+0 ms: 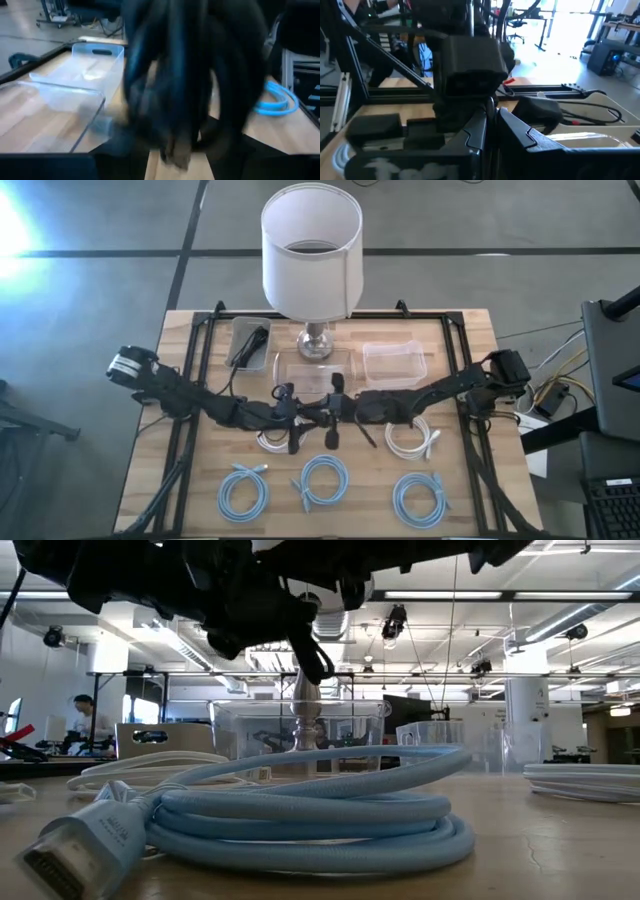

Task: Pick & Place USB Port
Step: Put the black charger cable into the left bin

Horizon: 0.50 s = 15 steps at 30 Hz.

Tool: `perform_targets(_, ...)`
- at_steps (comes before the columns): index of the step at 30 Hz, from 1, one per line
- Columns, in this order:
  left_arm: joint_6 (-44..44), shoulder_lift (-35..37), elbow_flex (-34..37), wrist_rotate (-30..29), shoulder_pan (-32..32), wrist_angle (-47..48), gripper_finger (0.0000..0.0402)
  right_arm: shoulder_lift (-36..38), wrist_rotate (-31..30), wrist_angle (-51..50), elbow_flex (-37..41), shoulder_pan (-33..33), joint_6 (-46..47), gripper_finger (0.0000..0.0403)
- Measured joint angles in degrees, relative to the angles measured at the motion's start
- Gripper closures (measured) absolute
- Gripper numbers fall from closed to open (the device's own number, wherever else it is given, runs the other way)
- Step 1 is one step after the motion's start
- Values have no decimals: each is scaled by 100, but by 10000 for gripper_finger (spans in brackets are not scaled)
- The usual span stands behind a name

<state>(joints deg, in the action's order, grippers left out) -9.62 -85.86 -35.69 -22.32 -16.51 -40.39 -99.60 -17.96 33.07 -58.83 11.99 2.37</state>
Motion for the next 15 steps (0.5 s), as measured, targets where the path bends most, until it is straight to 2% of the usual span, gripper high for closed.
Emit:
perform_targets(7,81,74,27,-286,-7,35,240,50,-10,-1025,-413,-7,42,370)
perform_targets(15,57,63,38,-369,-12,56,318,53,-21,-1648,-744,3,10,369)
